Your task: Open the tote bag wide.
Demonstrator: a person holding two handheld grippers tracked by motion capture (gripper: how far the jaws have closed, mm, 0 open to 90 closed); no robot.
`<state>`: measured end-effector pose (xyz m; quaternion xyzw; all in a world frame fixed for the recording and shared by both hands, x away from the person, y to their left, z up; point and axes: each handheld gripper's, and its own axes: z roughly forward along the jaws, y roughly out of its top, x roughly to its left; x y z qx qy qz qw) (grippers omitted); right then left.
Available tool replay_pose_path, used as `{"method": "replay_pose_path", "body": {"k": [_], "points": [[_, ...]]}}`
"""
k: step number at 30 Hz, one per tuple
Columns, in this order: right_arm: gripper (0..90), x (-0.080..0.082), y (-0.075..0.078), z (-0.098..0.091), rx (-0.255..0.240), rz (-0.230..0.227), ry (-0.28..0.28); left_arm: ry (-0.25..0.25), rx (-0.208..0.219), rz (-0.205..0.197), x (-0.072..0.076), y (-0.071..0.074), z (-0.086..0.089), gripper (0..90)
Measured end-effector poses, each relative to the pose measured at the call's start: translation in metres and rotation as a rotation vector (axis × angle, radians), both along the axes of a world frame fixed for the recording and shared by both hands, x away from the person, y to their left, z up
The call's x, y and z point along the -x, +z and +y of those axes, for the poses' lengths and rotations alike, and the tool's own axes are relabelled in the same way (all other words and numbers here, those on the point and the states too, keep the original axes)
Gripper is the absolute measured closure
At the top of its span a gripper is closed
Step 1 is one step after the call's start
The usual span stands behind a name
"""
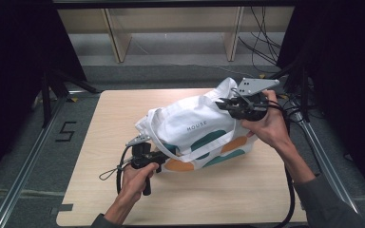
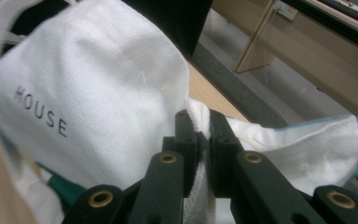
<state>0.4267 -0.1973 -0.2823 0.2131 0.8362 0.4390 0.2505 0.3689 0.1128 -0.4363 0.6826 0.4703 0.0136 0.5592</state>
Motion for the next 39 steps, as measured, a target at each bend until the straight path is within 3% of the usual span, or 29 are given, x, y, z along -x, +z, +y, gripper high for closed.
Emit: {"method": "replay_pose_path", "body": {"k": [5,8,9,11,12,15,17,18,20,22,25,27,28,31,33,35,39], "points": [[85.2,-0.02,-0.002,0.002,-0.004,0.0,-0.028,0.006,-0.011,-0.022,0.001,0.0,0.002,85.4],[85.2,-0.024,-0.003,0.006,-0.016,0.025,-0.042,-0.002,-0.003,-0.031,0.002,-0.002,0.005,84.1],[85.2,-0.025,-0.003,0.007,-0.006,0.014,-0.034,0.01,-0.015,-0.036,0.004,-0.002,0.005,83.3],[85.2,-0.026,-0.004,0.009,-0.002,0.033,-0.038,-0.002,-0.015,-0.055,0.005,-0.001,0.008,77.1],[85.2,-0.026,-0.004,0.01,-0.002,0.022,-0.036,0.011,-0.028,-0.064,0.007,0.001,0.009,74.4],[85.2,-0.028,-0.004,0.009,0.005,0.013,-0.034,0.015,-0.059,-0.105,0.015,0.007,0.013,65.1],[85.2,-0.03,-0.005,0.009,-0.008,0.013,-0.045,0.027,-0.131,-0.155,0.027,0.013,0.018,63.8],[85.2,-0.03,-0.004,0.009,-0.006,0.034,-0.048,0.036,-0.158,-0.176,0.031,0.015,0.02,63.2],[85.2,-0.033,-0.004,0.009,-0.001,0.013,-0.043,0.05,-0.19,-0.223,0.046,0.022,0.023,65.2],[85.2,-0.033,-0.005,0.01,-0.01,0.006,-0.063,0.019,-0.223,-0.276,0.057,0.032,0.021,70.3],[85.2,-0.033,-0.004,0.01,-0.002,0.022,-0.055,-0.04,-0.226,-0.329,0.064,0.045,0.005,77.9],[85.2,-0.034,-0.005,0.012,-0.006,0.004,-0.061,-0.075,-0.227,-0.342,0.059,0.05,-0.015,80.9],[85.2,-0.034,-0.004,0.013,0.001,0.025,-0.056,-0.089,-0.247,-0.352,0.054,0.054,-0.026,81.9],[85.2,-0.034,-0.003,0.014,0.002,0.016,-0.053,-0.117,-0.268,-0.36,0.039,0.057,-0.05,84.9],[85.2,-0.034,-0.003,0.013,0.006,0.009,-0.049,-0.103,-0.307,-0.37,0.027,0.055,-0.064,85.4],[85.2,-0.033,-0.004,0.013,-0.005,0.014,-0.058,-0.052,-0.395,-0.399,0.014,0.048,-0.073,85.7],[85.2,-0.028,-0.004,0.011,-0.015,0.009,-0.049,0.015,-0.373,-0.345,-0.008,0.03,-0.08,88.9]]}}
